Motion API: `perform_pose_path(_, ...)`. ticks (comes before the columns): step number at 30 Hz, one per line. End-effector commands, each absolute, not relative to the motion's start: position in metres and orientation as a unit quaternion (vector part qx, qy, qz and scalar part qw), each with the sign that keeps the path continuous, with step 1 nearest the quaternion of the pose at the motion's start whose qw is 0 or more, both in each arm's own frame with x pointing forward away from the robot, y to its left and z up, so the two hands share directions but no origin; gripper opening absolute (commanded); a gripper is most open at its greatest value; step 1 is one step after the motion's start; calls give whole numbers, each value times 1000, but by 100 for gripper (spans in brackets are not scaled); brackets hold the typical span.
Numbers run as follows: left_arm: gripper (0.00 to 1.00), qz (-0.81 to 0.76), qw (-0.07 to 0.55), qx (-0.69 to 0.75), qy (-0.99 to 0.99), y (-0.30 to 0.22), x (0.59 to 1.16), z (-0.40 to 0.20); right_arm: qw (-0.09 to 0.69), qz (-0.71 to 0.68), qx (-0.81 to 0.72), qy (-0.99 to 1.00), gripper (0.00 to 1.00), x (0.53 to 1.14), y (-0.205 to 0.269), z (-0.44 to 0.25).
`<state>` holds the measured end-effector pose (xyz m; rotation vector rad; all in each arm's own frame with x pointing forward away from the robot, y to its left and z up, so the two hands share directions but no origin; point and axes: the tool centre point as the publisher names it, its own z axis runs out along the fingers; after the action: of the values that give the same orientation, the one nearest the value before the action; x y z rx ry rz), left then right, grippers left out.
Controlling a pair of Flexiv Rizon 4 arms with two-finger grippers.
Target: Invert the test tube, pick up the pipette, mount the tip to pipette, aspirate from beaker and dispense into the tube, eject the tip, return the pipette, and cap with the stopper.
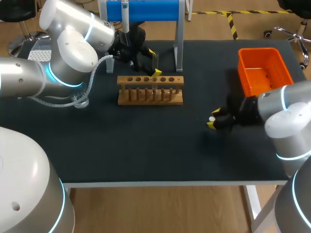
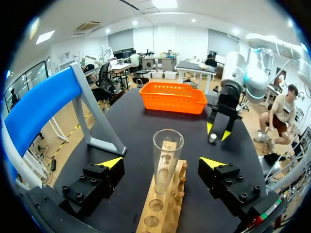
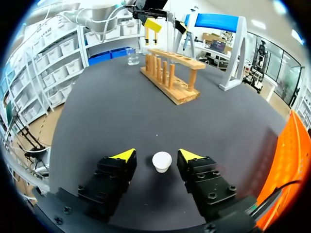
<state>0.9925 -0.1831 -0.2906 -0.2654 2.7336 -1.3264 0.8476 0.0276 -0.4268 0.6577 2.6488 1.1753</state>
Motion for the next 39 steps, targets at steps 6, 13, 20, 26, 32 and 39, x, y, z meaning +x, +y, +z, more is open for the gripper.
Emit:
perform_pose_path(6,100,-433,44,-87,896,-183,993,-290,92,390,229,887,49,849,29,-432)
perform_pose_path(13,100,-433,44,-87,896,-183,993,-290,95,390,231,886,49,849,29,-432)
perform_pose_path(20,100,-433,44,-87,896,-183,993,-290,96,389,235,886,49,850,29,-432)
perform_pose_path(26,100,-433,44,-87,896,-183,993,-290,95,388,235,886,48,851,30,-433)
perform_pose_path(32,100,-433,44,-87,896,-183,993,-290,96,386,235,887,47,852,31,-434)
perform_pose_path(39,100,-433,44,-87,896,-183,993,-290,98,385,237,887,43,852,31,-435)
